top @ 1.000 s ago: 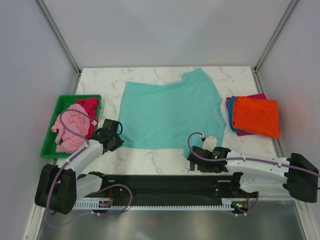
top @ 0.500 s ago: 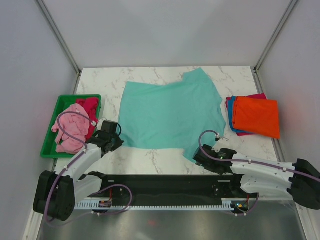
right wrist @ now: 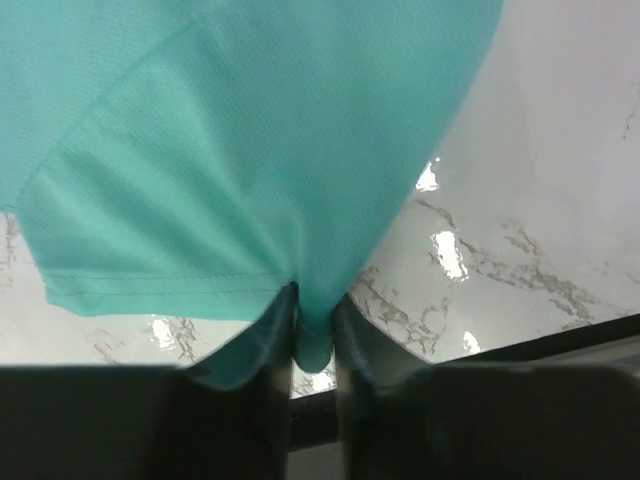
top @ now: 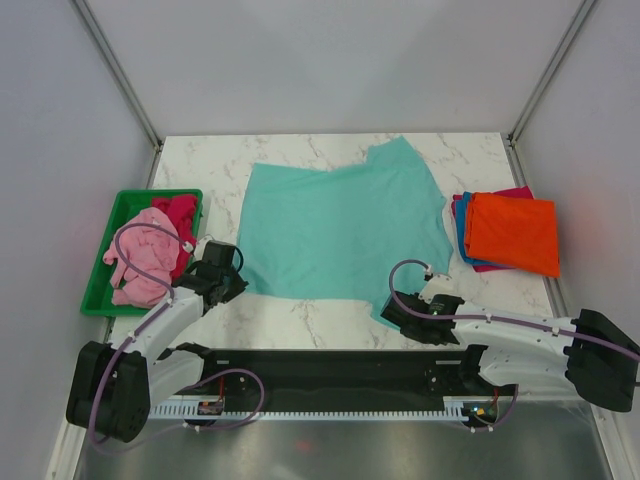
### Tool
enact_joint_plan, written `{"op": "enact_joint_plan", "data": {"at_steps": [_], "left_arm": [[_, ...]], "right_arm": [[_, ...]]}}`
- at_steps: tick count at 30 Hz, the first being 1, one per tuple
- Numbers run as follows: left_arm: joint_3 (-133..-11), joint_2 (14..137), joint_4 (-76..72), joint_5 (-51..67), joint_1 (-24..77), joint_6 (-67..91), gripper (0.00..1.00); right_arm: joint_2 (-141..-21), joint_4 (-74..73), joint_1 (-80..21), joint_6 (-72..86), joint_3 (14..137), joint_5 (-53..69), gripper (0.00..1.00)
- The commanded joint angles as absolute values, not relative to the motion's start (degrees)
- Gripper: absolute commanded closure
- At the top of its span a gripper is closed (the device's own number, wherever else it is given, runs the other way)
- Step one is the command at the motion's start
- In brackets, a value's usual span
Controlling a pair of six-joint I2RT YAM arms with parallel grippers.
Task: Fold and stack the t-shirts
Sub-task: Fold the tshirt
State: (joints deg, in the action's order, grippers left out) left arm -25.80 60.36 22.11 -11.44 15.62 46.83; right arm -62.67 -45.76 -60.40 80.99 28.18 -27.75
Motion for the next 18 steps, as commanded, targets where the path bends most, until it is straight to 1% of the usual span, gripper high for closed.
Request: {"op": "enact_joint_plan", "data": {"at_steps": [1, 2, 3, 4, 9, 12, 18], "left_arm": [[-25.93, 60.64, 19.86, -11.43, 15.91, 45.62, 0.98], [-26.01, 60.73, 19.95, -11.25, 15.91, 45.62, 0.98], [-26.19, 60.38, 20.82, -10.81, 15.91, 45.79, 0.98], [-26.37, 59.95, 21.79, -10.64, 15.91, 46.05, 0.98], [-29.87, 53.54, 25.57, -10.11, 16.17, 45.62, 0.98], [-32.86, 53.44, 28.99, -10.98, 16.17, 44.83, 0.98], [-37.79, 54.40, 32.78, -11.78, 16.17, 43.68, 0.98]], "right_arm": [[-62.76, -45.70, -60.64, 81.04, 27.77, -26.01, 0.78], [-62.49, -45.88, -60.73, 80.86, 28.12, -26.36, 0.85], [-62.14, -46.14, -60.73, 80.51, 29.17, -26.45, 0.99], [-61.18, -46.32, -60.65, 80.25, 29.88, -26.63, 1.00], [-59.50, -49.83, -60.65, 76.21, 37.50, -31.18, 1.00], [-60.64, -51.50, -59.68, 72.26, 42.69, -34.18, 1.00], [-63.10, -49.75, -51.34, 61.29, 48.77, -35.77, 1.00]]}}
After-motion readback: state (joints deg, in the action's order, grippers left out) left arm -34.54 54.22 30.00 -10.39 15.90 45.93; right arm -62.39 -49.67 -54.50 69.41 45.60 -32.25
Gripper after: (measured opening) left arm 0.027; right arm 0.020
